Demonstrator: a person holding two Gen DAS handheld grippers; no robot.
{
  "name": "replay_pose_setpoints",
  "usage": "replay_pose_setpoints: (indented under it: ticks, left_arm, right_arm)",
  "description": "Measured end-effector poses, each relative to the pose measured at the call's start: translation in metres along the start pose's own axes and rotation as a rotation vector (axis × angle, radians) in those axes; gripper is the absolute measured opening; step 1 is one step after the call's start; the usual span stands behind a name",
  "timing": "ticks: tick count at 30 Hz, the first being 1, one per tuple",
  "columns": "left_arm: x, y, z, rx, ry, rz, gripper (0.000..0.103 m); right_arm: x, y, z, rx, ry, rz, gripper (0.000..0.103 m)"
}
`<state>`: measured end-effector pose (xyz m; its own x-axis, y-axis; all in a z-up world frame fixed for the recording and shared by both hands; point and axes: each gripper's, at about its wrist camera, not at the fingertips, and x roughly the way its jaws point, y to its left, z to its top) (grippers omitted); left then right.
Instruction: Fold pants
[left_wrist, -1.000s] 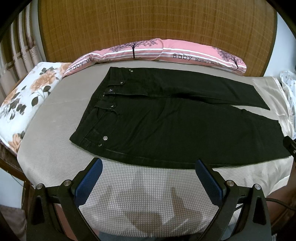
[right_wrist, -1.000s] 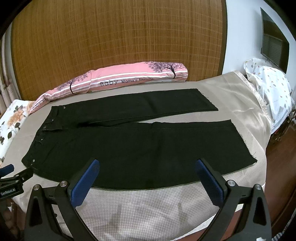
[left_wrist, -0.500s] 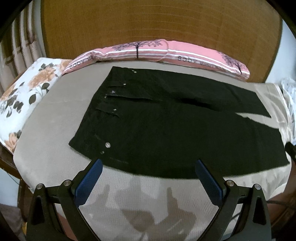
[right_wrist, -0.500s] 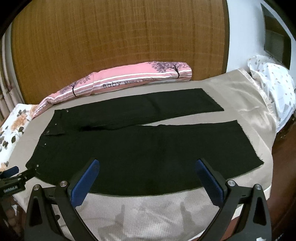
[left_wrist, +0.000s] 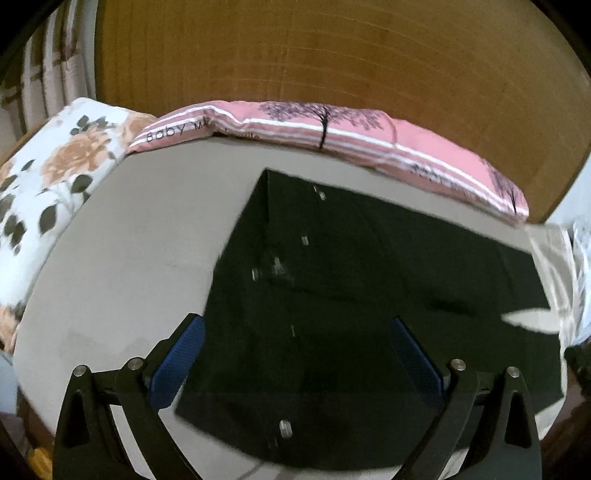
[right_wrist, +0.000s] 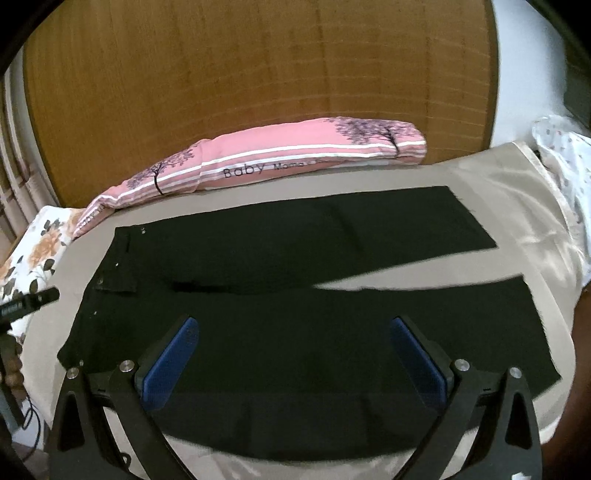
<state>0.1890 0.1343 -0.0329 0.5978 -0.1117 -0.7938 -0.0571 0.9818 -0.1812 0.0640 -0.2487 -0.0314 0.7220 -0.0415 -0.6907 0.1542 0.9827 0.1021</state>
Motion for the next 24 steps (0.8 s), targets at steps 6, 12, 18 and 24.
replay_pose_setpoints:
  ticks: [6,12,18,24]
  left_arm:
    - [0.049,0.026,0.055,-0.040,0.031,-0.065,0.085]
    - [0.114,0.059,0.097,-0.198,0.156,-0.304,0.063]
    - [0.164,0.074,0.109,-0.291,0.259,-0.387,0.051]
    - [0.191,0.082,0.110,-0.322,0.303,-0.396,0.048]
  right_arm:
    - [0.050,0.028,0.031,-0.022,0.042,0.036,0.103]
    - [0.093,0.048,0.042,-0.021,0.089,0.056,0.103]
    - [0.126,0.054,0.042,-0.018,0.135,0.056,0.103]
    - [0.149,0.054,0.049,-0.018,0.147,0.044,0.103]
